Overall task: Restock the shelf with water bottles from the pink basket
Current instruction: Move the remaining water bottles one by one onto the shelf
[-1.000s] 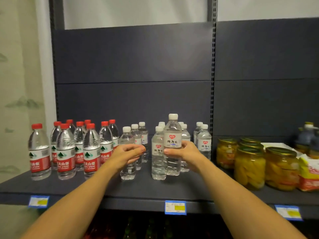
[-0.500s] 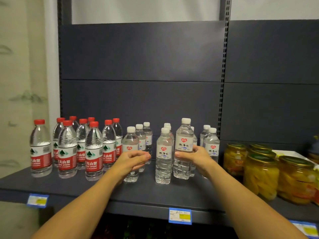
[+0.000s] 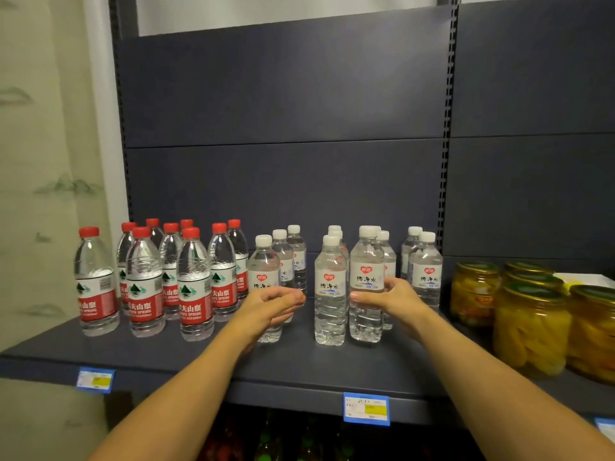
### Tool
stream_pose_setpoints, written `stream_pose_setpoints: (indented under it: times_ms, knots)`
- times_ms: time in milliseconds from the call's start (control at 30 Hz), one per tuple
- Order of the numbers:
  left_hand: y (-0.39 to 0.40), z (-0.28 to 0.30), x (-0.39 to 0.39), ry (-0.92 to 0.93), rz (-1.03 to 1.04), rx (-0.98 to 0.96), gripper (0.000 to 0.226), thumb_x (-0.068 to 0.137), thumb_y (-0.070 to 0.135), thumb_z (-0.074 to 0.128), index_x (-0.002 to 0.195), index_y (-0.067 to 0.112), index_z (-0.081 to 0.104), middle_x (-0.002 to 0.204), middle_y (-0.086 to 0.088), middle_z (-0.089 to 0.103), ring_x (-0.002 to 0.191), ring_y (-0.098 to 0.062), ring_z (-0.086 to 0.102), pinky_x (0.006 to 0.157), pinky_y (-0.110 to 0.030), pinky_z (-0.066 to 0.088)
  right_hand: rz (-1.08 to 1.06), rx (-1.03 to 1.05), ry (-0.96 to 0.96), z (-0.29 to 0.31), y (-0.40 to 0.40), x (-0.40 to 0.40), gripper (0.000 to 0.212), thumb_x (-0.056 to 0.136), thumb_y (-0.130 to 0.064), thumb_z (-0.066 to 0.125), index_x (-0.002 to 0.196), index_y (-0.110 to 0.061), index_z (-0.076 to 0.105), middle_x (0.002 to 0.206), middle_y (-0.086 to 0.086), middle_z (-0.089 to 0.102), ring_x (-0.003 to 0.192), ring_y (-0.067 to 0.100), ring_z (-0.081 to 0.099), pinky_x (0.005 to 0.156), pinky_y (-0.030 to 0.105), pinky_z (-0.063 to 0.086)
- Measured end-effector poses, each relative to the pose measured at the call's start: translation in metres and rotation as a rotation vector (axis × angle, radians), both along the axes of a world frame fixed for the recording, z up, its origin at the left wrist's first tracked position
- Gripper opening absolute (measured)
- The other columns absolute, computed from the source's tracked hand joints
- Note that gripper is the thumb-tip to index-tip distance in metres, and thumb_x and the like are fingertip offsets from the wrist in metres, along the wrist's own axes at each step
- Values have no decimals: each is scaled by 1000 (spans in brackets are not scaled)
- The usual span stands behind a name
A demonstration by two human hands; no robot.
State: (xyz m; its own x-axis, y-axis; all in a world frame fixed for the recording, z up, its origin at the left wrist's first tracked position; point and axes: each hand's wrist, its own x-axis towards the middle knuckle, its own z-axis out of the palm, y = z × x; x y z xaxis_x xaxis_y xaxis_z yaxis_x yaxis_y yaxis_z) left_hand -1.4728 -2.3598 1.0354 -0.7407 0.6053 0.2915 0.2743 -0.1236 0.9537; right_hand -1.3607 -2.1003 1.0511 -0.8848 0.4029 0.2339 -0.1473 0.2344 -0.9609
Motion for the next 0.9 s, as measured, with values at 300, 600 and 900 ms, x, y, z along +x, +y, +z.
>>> stream_pose_setpoints:
  times_ms: [300,600,900]
  knots:
    - [-5,0,-1,9,-5,7,101,38,67,96,117,8,74,114,-12,79,114,-23,74,99,-30,58,-5,-43,10,0,11,3,70,44,-31,94,108,-21,69,102,0,79,98,20,74,94,44,57]
    - [-2,-7,0,0,2,-11,105,39,70,95,120,7,72,115,-11,79,114,-22,74,105,-37,54,7,-32,-16,-13,25,12,58,53,-25,91,106,-23,67,109,2,76,104,20,70,96,41,54]
    - [-2,-13,-1,-6,-5,-13,103,40,69,95,118,6,73,115,-13,78,115,-24,73,109,-41,50,57,52,-82,-19,35,17,67,55,-31,93,116,-21,68,111,0,77,107,21,71,101,46,53]
